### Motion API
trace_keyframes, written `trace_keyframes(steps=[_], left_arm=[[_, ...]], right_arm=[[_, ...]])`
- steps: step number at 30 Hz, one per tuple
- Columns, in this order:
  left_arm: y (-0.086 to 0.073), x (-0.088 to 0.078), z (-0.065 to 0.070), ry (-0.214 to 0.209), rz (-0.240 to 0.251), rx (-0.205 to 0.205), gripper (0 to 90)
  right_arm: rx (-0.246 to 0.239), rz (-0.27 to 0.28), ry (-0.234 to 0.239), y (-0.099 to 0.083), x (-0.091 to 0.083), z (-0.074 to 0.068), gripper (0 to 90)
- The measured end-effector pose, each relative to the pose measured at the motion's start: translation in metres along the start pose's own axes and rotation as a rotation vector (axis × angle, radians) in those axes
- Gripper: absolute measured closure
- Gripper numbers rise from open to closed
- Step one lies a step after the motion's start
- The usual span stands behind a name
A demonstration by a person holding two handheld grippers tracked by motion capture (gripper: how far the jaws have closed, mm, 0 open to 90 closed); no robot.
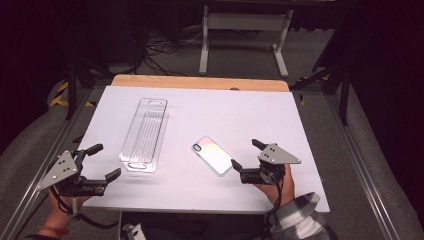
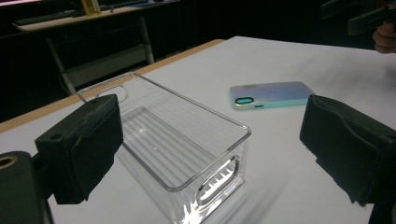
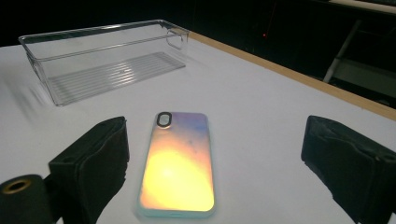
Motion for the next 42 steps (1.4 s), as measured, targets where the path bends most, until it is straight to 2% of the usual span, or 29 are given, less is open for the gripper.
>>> trace_keyframes(steps=[3, 5, 7, 8, 9, 11, 13, 16, 18, 19, 20, 24, 29, 30, 31, 33, 34, 36, 39, 40, 42], left_arm=[[-0.001, 0.006, 0.004, -0.019, -0.007, 0.012, 6.9], [-0.003, 0.009, 0.007, -0.027, -0.013, 0.011, 6.7], [-0.005, 0.009, 0.007, -0.031, -0.026, 0.012, 6.1], [-0.008, 0.010, 0.008, -0.029, -0.046, 0.012, 6.0], [-0.009, 0.009, 0.008, -0.029, -0.044, 0.007, 6.0], [-0.011, 0.009, 0.008, -0.022, -0.043, 0.014, 6.4], [-0.013, 0.009, 0.009, -0.021, -0.055, 0.021, 6.3], [-0.016, 0.011, 0.011, -0.029, -0.071, 0.035, 6.0], [-0.016, 0.012, 0.011, -0.026, -0.074, 0.042, 6.0], [-0.017, 0.012, 0.012, -0.032, -0.076, 0.035, 6.1], [-0.018, 0.013, 0.012, -0.036, -0.082, 0.043, 6.1], [-0.020, 0.014, 0.012, -0.036, -0.091, 0.046, 6.0], [-0.021, 0.014, 0.013, -0.036, -0.095, 0.052, 6.7], [-0.022, 0.014, 0.013, -0.035, -0.099, 0.050, 6.7], [-0.022, 0.014, 0.013, -0.037, -0.104, 0.051, 6.9], [-0.023, 0.013, 0.014, -0.039, -0.111, 0.047, 6.8], [-0.023, 0.013, 0.013, -0.037, -0.112, 0.045, 6.8], [-0.024, 0.013, 0.013, -0.041, -0.115, 0.044, 6.8], [-0.026, 0.013, 0.013, -0.045, -0.125, 0.042, 7.9], [-0.026, 0.013, 0.013, -0.045, -0.125, 0.042, 8.0], [-0.026, 0.013, 0.014, -0.053, -0.118, 0.035, 8.6]], right_arm=[[0.014, -0.021, 0.016, -0.004, 0.002, 0.001, 9.5], [0.001, -0.060, 0.057, -0.008, 0.003, -0.002, 16.2], [-0.010, -0.116, 0.065, -0.011, 0.006, -0.004, 15.5], [-0.007, -0.140, 0.063, -0.011, 0.008, -0.004, 14.1], [0.001, -0.155, 0.064, -0.010, 0.011, -0.003, 12.7], [0.023, -0.173, 0.074, -0.005, 0.017, 0.000, 10.8], [0.024, -0.184, 0.079, -0.002, 0.021, 0.000, 10.0], [0.026, -0.268, 0.096, 0.001, 0.042, -0.005, 7.3], [0.027, -0.287, 0.107, 0.001, 0.049, -0.007, 7.3], [0.037, -0.344, 0.120, 0.001, 0.067, -0.009, 7.2], [0.037, -0.344, 0.120, 0.001, 0.067, -0.009, 7.2], [0.057, -0.439, 0.147, 0.002, 0.098, -0.013, 6.9], [0.076, -0.569, 0.177, 0.001, 0.127, -0.017, 9.2], [0.076, -0.569, 0.177, 0.001, 0.127, -0.017, 9.2], [0.069, -0.609, 0.189, 0.001, 0.135, -0.020, 13.3], [0.055, -0.672, 0.209, -0.002, 0.144, -0.025, 12.5], [0.045, -0.708, 0.210, -0.004, 0.148, -0.026, 11.8], [0.029, -0.763, 0.181, -0.007, 0.154, -0.026, 10.3], [0.036, -0.804, 0.155, -0.011, 0.160, -0.022, 10.1], [0.036, -0.804, 0.155, -0.011, 0.160, -0.022, 10.1], [0.047, -0.838, 0.153, -0.015, 0.164, -0.021, 9.6]])
Point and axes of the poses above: each handheld gripper's, and its own axes: x roughly forward along the jaws, y roughly out of its top, z roughly to its right, the point moved 7 cm from there along x, roughly forward along the jaws, and after that the axes turned 1 degree about -x, right-handed, at the moved point
